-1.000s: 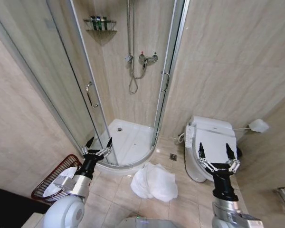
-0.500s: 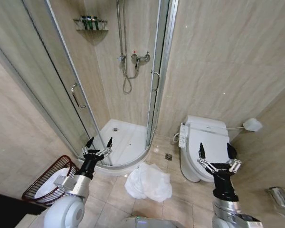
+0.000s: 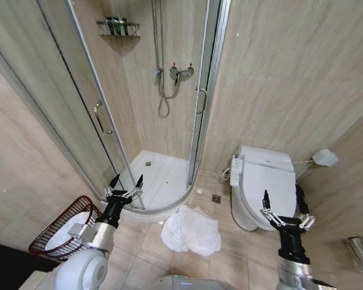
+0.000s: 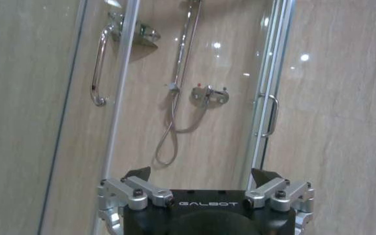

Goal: Discard the used towel into the hamper.

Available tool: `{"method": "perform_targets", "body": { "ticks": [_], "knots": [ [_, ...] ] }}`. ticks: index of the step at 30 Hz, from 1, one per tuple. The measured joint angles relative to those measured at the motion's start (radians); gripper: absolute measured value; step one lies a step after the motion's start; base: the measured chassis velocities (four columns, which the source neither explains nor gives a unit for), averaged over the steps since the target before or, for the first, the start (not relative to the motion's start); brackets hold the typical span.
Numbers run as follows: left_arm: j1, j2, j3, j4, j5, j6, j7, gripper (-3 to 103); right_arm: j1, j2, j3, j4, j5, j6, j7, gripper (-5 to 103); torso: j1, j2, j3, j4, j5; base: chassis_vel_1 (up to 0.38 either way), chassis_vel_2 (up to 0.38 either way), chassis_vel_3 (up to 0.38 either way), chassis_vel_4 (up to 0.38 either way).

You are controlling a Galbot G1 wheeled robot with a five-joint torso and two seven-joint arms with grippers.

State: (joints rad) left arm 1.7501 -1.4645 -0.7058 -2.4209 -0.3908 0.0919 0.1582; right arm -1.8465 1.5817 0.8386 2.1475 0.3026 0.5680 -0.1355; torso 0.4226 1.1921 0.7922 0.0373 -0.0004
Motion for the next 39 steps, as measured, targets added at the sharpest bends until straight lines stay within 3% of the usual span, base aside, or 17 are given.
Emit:
{"method": "perform_targets", "body": {
  "ticks": [7, 12, 18, 28, 33, 37, 39],
  "knots": [
    [0.0, 0.0, 0.0, 0.0, 0.0, 0.0, 0.0, 100, 0.015, -0.06, -0.038, -0.289, 0.003, -0.054, 0.087, 100, -0.02, -0.043, -0.023, 0.0, 0.0007, 0.0, 0.0, 0.0, 0.0],
    [0.0, 0.0, 0.0, 0.0, 0.0, 0.0, 0.0, 100, 0.019, -0.061, -0.063, -0.397, -0.019, -0.075, 0.124, 100, -0.033, -0.069, -0.037, 0.0, 0.0007, 0.0, 0.0, 0.0, 0.0],
    [0.0, 0.0, 0.0, 0.0, 0.0, 0.0, 0.0, 100, -0.003, -0.05, -0.074, -0.355, -0.041, -0.091, 0.141, 100, -0.044, -0.095, -0.05, -0.0002, 0.0002, 0.0, 0.0, 0.0, 0.0],
    [0.0, 0.0, 0.0, 0.0, 0.0, 0.0, 0.0, 100, -0.004, 0.026, -0.081, -0.132, -0.07, -0.198, 0.128, 100, -0.07, -0.153, -0.084, 0.0, 0.0003, 0.0, 0.0, 0.0, 0.0],
    [0.0, 0.0, 0.0, 0.0, 0.0, 0.0, 0.0, 100, 0.027, 0.026, -0.085, -0.144, -0.063, -0.181, 0.122, 100, -0.079, -0.173, -0.094, 0.0001, 0.0002, 0.0, 0.0, 0.0, 0.0],
    [0.0, 0.0, 0.0, 0.0, 0.0, 0.0, 0.0, 100, 0.06, -0.011, -0.082, -0.192, -0.065, -0.113, 0.117, 100, -0.088, -0.193, -0.105, 0.0, 0.0005, 0.0, 0.0, 0.0, 0.0],
    [0.0, 0.0, 0.0, 0.0, 0.0, 0.0, 0.0, 100, 0.074, -0.06, -0.078, -0.233, -0.022, -0.055, 0.045, 100, -0.093, -0.205, -0.112, 0.0, 0.0005, 0.0, 0.0, 0.0, 0.0]
  ]
}}
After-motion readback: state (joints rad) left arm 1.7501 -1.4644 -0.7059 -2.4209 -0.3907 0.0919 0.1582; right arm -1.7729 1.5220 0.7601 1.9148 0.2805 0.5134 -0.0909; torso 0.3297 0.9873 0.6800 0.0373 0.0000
